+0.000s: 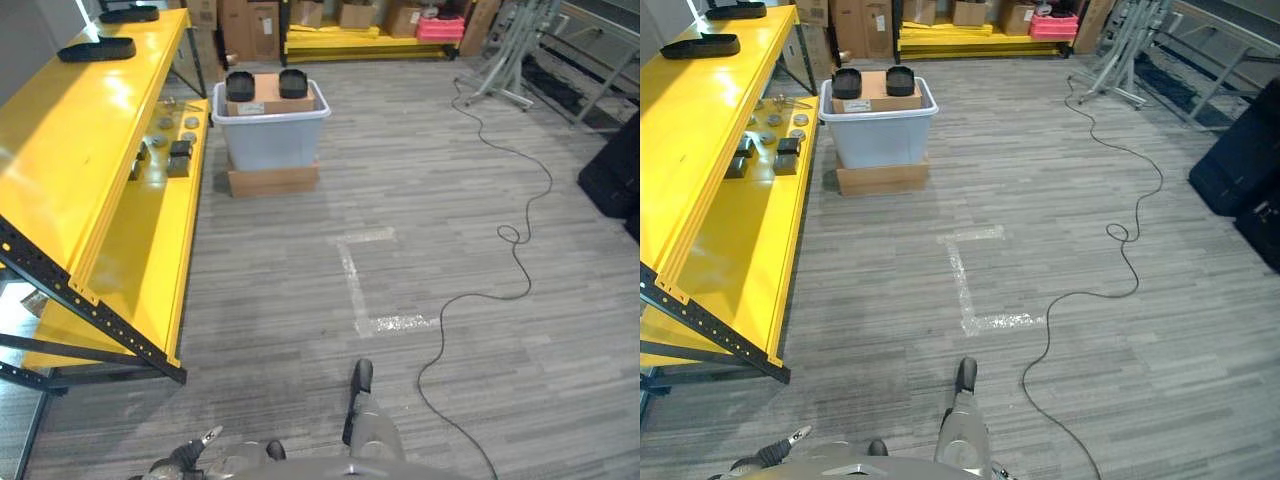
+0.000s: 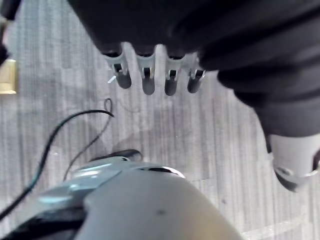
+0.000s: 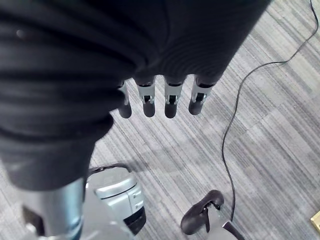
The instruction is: Move parts from the plastic box to the shelf.
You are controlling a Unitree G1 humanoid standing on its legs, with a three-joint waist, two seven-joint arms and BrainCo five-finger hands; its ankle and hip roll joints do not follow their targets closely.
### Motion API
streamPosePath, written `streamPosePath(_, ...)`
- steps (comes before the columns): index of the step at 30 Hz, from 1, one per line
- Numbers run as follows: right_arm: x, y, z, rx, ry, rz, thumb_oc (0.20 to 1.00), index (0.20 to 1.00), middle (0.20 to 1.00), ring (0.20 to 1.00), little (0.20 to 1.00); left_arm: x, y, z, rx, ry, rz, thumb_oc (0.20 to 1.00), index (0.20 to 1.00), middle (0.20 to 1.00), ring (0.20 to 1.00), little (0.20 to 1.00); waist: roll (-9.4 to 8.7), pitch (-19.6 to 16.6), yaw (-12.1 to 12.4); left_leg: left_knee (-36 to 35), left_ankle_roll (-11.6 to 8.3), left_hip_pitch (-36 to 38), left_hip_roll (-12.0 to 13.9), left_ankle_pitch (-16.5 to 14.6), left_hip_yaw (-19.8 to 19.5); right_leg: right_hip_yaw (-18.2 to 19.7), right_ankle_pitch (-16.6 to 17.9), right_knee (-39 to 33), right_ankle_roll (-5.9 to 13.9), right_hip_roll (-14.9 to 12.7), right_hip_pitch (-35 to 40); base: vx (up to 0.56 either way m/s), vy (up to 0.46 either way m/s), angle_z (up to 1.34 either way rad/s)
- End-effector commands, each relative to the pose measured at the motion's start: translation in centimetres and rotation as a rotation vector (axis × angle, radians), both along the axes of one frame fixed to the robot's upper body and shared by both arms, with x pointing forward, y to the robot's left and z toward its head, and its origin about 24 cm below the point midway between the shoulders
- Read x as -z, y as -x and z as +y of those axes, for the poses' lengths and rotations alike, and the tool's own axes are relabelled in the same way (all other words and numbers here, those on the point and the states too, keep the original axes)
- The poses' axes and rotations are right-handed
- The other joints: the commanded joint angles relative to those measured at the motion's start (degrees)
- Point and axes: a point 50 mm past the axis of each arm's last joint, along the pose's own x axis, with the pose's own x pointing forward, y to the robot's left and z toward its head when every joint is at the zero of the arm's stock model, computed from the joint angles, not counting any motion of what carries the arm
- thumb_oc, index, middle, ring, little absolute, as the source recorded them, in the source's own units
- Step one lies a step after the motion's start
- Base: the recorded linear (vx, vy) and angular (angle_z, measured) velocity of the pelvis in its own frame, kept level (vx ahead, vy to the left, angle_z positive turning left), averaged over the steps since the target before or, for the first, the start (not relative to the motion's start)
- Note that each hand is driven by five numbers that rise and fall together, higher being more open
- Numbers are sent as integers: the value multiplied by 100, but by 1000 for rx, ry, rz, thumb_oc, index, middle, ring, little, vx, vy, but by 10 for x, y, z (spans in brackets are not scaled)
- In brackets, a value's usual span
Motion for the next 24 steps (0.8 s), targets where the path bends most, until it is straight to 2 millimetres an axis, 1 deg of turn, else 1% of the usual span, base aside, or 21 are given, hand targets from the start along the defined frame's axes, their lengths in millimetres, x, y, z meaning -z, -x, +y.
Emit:
streamPosePath(1,-1,2,-9,-27,63,45,1000,1000,1000,1000,1000,-8,-19,11,-135,23,-117,1000,1000,1000,1000,1000,-118,-274,-91,53,-169,266,262,-215,486,-32,369,-352,-99,198,151,493,-382,24)
streamPosePath(3,-1,8,-12,-54,88,80,1000,1000,1000,1000,1000,-7,-20,9,-181,37,-133,1000,1000,1000,1000,1000,-132,-386,-73,272,-310,298,491,-68,542,-106,198,-312,-271,378,322,348,-293,41)
streamPosePath(4,-1,11,-15,-63,109,104,1000,1000,1000,1000,1000,-7,-21,8,-204,36,-144,1000,1000,1000,1000,1000,-135,-463,-53,587,-456,245,682,180,570,-164,90,-345,-423,533,450,353,-318,46)
streamPosePath(6,-3,14,-21,-58,134,121,1000,1000,1000,1000,1000,-8,-22,8,-233,39,-163,1000,1000,1000,1000,1000,-156,-517,-31,1225,-630,43,927,524,597,-185,-50,-437,-632,737,575,364,-368,23)
streamPosePath(7,-5,14,-31,-45,152,129,1000,1000,1000,1000,1000,-8,-24,8,-270,39,-174,1000,1000,1000,1000,1000,-129,-516,25,2474,-907,-443,1288,881,507,-175,-257,-583,-843,1042,811,338,-368,-2)
streamPosePath(8,-6,13,-33,-45,154,129,1000,1000,1000,1000,1000,-8,-25,8,-276,38,-175,1000,1000,1000,1000,1000,-116,-512,28,2752,-949,-589,1359,929,465,-191,-283,-608,-897,1100,835,337,-395,3)
streamPosePath(9,-7,13,-36,-47,155,132,1000,1000,1000,1000,1000,-9,-28,9,-294,36,-176,1000,1000,1000,1000,1000,-166,-450,74,3484,-972,-1101,1464,1040,348,-185,-342,-642,-1018,1177,948,215,-270,-24)
streamPosePath(10,-7,13,-38,-51,160,133,1000,1000,1000,1000,1000,-10,-33,11,-313,38,-185,1000,1000,1000,1000,1000,-187,-335,117,3909,-907,-1686,1479,1022,235,-172,-421,-685,-1087,1256,1093,349,-229,-12)
streamPosePath(11,-7,12,-37,-77,156,136,1000,1000,1000,1000,1000,-11,-36,13,-344,33,-193,1000,1000,1000,1000,1000,-197,-199,181,3511,-778,-1927,1309,914,370,-98,-530,-697,-1062,1294,1313,395,-60,-17)
streamPosePath(12,-7,10,-36,-101,160,137,1000,1000,1000,1000,1000,-12,-36,15,-368,28,-193,1000,1000,1000,1000,1000,-177,-162,206,2770,-726,-2020,1199,905,511,-45,-571,-661,-1026,1302,1381,356,63,7)
streamPosePath(13,-7,9,-35,-109,163,136,1000,1000,1000,1000,1000,-12,-36,16,-376,26,-192,1000,1000,1000,1000,1000,-197,-144,223,2461,-685,-1999,1113,893,592,-5,-588,-635,-998,1268,1410,312,134,-12)
streamPosePath(14,-7,8,-35,-128,162,136,1000,1000,1000,1000,1000,-12,-34,17,-393,19,-187,1000,1000,1000,1000,1000,-187,-136,252,1713,-657,-1969,979,947,668,32,-606,-592,-935,1236,1439,308,164,-44)
streamPosePath(15,-7,7,-35,-139,165,136,1000,1000,1000,1000,1000,-11,-32,18,-404,14,-179,1000,1000,1000,1000,1000,-156,-141,273,1112,-670,-1964,921,1051,684,55,-622,-557,-894,1234,1460,568,298,-48)
streamPosePath(16,-8,6,-38,-163,173,129,1000,1000,1000,1000,1000,-10,-25,21,-435,9,-163,1000,1000,1000,1000,1000,-41,-142,321,-229,-796,-1986,968,1638,671,182,-754,-408,-842,1257,1576,501,255,-48)
streamPosePath(17,-8,6,-38,-167,174,128,1000,1000,1000,1000,1000,-10,-24,21,-441,8,-161,1000,1000,1000,1000,1000,-17,-145,332,-381,-821,-2023,1011,1761,679,196,-763,-383,-848,1270,1585,649,299,-22)
streamPosePath(18,-9,6,-41,-195,180,119,1000,1000,1000,1000,1000,-10,-20,24,-465,6,-153,1000,1000,1000,1000,1000,49,-127,363,-947,-901,-2198,1140,2056,750,223,-860,-231,-845,1266,1678,392,158,-26)
streamPosePath(20,-10,7,-44,-216,186,110,1000,1000,1000,1000,1000,-9,-17,26,-485,4,-149,1000,1000,1000,1000,1000,54,-88,380,-1121,-911,-2323,1192,2114,784,208,-996,-71,-844,1209,1777,472,181,-52)
streamPosePath(21,-11,8,-47,-235,193,103,1000,1000,1000,1000,1000,-9,-14,28,-502,3,-145,1000,1000,1000,1000,1000,55,-46,411,-980,-926,-2595,1317,2165,763,197,-1126,62,-873,1169,1861,675,272,-68)
streamPosePath(22,-12,3,-49,-267,204,90,1000,1000,1000,1000,1000,-9,-12,30,-531,-10,-142,1000,1000,1000,1000,1000,110,-68,462,-857,-886,-2574,1378,2097,825,156,-1449,396,-888,1151,1931,621,245,-53)
streamPosePath(23,-13,0,-50,-270,207,87,1000,1000,1000,1000,1000,-9,-10,31,-534,-17,-137,1000,1000,1000,1000,1000,116,-89,493,-746,-861,-2555,1388,2087,835,166,-1547,495,-890,1137,1951,637,234,-37)
streamPosePath(24,-13,-3,-49,-280,204,81,1000,1000,1000,1000,1000,-9,-8,33,-530,-32,-130,1000,1000,1000,1000,1000,115,-112,556,-493,-810,-2559,1386,2023,871,148,-1746,660,-901,1101,2032,497,142,-51)
